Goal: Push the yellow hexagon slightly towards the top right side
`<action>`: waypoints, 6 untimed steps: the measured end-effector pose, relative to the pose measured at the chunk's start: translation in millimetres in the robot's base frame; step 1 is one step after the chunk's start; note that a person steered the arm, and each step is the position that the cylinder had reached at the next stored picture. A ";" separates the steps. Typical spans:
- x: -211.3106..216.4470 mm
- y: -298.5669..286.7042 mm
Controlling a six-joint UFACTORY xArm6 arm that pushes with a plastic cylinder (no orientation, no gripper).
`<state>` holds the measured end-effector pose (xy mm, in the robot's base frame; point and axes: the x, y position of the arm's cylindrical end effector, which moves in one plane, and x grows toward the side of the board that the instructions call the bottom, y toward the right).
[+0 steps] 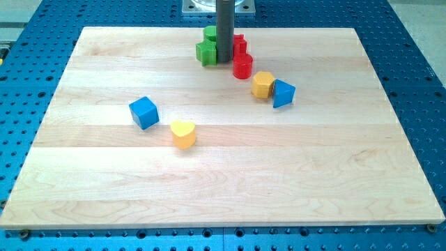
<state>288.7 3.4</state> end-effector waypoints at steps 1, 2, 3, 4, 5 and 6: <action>50.5 -16.7; 127.4 -17.1; 153.9 0.0; 111.3 39.8; 76.5 62.1; 76.4 60.2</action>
